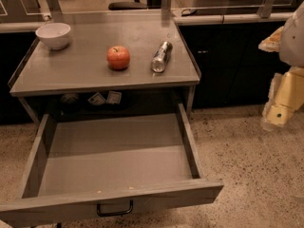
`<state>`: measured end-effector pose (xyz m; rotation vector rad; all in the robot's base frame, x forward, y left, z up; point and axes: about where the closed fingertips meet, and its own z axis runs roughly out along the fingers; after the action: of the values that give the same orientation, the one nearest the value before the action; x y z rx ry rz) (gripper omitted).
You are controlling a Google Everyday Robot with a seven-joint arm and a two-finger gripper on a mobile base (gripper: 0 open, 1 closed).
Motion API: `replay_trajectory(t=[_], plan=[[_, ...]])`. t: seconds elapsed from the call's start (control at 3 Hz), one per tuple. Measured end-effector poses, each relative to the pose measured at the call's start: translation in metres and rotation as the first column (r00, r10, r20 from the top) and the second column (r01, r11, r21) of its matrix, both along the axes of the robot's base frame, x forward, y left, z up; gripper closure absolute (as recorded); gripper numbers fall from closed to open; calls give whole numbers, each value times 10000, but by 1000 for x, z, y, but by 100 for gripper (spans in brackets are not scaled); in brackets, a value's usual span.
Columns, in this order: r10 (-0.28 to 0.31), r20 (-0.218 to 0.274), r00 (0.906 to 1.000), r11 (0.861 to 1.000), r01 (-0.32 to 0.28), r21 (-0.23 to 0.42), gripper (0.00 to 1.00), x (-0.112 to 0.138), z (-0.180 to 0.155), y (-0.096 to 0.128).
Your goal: Place redbull can into top drawer
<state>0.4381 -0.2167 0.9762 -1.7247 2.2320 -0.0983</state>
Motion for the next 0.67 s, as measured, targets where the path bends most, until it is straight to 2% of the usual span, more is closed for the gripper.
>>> replay_trajectory(t=[0.33, 0.67], plan=[[0, 0, 10000, 10000, 0, 0, 0, 0, 0, 0], [608, 527, 9968, 9962, -639, 594, 0, 11, 11, 4]])
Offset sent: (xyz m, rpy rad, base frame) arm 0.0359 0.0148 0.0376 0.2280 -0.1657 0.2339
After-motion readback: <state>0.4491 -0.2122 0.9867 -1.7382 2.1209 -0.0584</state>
